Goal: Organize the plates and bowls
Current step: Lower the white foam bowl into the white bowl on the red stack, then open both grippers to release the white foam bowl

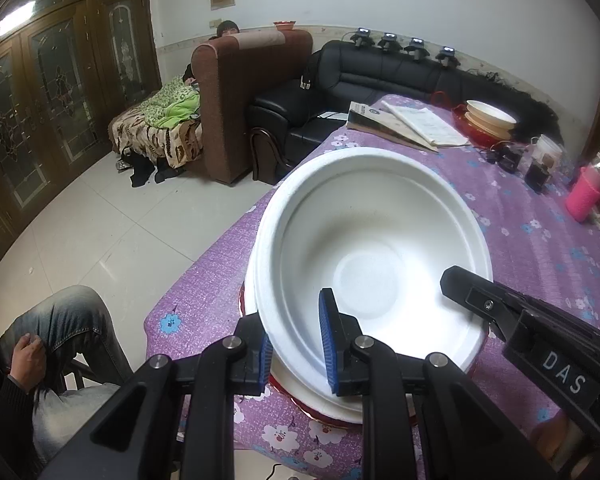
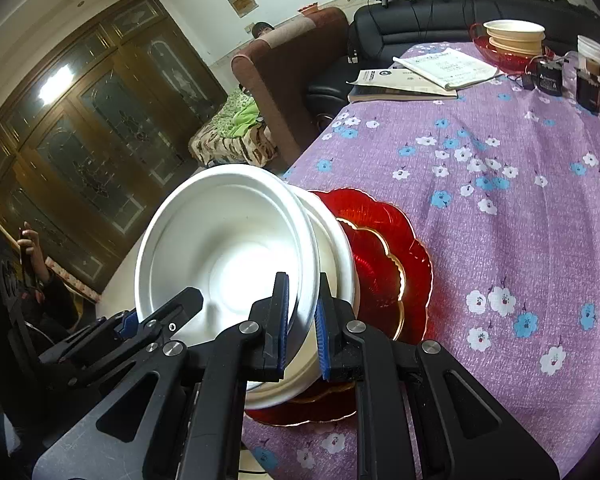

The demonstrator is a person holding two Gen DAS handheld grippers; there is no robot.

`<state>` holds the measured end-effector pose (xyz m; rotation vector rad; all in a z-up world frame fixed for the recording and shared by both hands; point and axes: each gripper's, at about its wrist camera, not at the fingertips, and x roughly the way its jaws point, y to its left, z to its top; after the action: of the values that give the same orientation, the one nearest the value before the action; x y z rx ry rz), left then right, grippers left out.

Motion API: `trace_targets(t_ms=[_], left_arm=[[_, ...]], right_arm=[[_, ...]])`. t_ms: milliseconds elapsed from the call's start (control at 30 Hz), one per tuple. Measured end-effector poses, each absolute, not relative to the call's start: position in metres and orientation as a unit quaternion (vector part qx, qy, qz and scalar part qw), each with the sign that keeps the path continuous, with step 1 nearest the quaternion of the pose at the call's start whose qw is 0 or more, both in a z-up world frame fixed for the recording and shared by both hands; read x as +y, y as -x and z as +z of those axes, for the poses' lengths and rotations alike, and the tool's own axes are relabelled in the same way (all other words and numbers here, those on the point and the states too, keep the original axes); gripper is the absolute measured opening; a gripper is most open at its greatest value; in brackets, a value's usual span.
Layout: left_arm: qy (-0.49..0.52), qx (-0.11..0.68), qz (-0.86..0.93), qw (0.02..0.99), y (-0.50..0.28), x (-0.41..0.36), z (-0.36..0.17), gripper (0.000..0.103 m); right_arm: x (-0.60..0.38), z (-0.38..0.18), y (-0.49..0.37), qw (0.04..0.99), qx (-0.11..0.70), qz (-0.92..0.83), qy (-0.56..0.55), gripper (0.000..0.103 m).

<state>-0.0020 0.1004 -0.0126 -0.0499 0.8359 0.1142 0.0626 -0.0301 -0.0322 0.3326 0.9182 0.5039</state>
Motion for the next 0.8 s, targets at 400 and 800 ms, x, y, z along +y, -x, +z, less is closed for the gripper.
trace_targets(t_ms=[400,800], left_arm=[[0.022,0.407,0.053,0.912,0.002,0.1,-0.01,0.028],[-0.031,0.328,0.123,0.936,0.018,0.104,0.023,0.068]], right_arm=[[-0.025,-0.029,-0.059,0.87,0.419,0.228,-0.126,0.014],[-0.037,-0.026,-0.066,0.876,0.411,0.218,-0.126,0.014]])
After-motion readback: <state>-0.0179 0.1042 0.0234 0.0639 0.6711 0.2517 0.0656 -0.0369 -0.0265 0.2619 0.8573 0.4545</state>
